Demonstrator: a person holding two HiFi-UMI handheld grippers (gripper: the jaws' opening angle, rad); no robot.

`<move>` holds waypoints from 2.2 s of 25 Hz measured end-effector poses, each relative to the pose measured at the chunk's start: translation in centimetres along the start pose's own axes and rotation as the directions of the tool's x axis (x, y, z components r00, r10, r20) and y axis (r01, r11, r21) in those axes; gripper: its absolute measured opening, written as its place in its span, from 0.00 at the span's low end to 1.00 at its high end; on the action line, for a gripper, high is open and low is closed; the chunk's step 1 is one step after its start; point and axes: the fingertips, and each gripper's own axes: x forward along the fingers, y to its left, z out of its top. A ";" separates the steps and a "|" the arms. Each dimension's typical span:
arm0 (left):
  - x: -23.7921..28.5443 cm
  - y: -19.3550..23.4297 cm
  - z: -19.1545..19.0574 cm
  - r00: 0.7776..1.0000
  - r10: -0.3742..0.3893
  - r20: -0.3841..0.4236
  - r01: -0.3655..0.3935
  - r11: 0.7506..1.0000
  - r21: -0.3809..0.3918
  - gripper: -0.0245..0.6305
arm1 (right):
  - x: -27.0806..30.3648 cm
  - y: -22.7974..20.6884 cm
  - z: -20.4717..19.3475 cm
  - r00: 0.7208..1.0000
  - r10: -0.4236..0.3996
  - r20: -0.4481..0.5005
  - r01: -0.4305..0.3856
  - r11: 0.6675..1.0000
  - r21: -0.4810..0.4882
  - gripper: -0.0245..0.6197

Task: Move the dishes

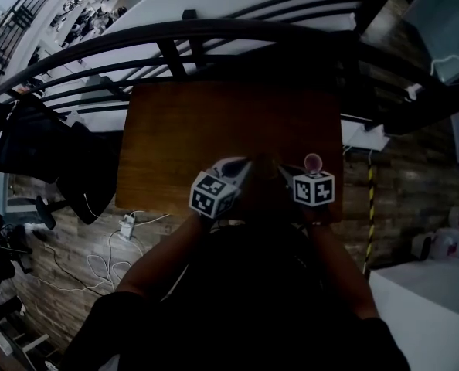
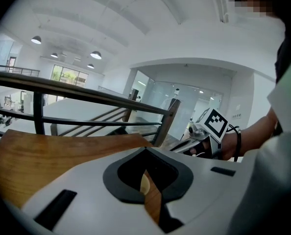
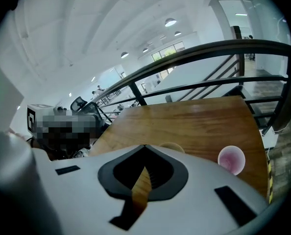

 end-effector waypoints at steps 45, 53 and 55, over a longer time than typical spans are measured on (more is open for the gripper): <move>-11.1 -32.9 -16.0 0.985 -0.165 -0.047 0.166 0.986 0.026 0.03 | -23.5 8.2 -28.5 0.991 -0.054 0.125 0.050 0.998 0.037 0.05; -17.2 -35.7 -19.7 0.948 -0.302 -0.101 0.309 0.948 0.071 0.03 | -25.7 13.7 -34.6 0.965 -0.181 0.191 0.151 0.975 0.163 0.05; -18.2 -37.1 -21.2 0.928 -0.350 -0.125 0.362 0.928 0.092 0.03 | -26.8 15.1 -36.7 0.952 -0.223 0.208 0.181 0.963 0.202 0.05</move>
